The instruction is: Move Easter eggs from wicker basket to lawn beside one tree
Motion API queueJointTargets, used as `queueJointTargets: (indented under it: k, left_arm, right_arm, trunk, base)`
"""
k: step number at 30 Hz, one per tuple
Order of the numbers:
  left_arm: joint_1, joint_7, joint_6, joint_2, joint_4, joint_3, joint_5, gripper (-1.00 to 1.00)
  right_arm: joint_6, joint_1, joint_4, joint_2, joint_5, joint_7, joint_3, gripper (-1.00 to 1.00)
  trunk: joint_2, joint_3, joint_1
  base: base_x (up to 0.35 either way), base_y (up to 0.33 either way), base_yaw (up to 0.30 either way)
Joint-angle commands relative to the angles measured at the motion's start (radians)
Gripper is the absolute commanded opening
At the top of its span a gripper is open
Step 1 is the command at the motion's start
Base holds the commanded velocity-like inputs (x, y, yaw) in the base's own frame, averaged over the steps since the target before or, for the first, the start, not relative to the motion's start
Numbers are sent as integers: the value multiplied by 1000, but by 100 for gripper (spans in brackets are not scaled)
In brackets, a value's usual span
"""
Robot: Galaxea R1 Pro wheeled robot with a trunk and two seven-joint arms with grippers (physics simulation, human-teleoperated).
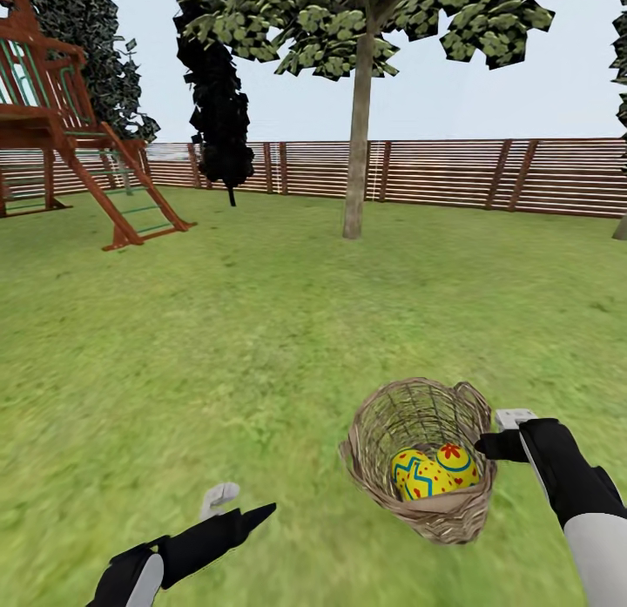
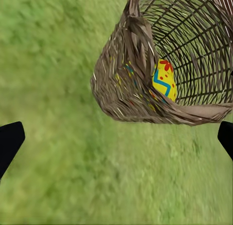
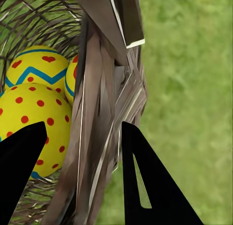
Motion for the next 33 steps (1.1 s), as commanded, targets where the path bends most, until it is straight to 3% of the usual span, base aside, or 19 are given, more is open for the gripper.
queueJointTargets:
  k: [1, 33]
  left_arm:
    - [0, -1, 7, 0, 0, 1, 4, 100]
    - [0, 0, 7, 0, 0, 0, 4, 100]
  right_arm:
    - [3, -1, -1, 0, 5, 9, -2, -100]
    - [3, -1, 0, 2, 5, 8, -2, -100]
  trunk:
    - [0, -1, 0]
    - [0, -1, 0]
  base:
    - [342, -84, 0]
    - [343, -84, 0]
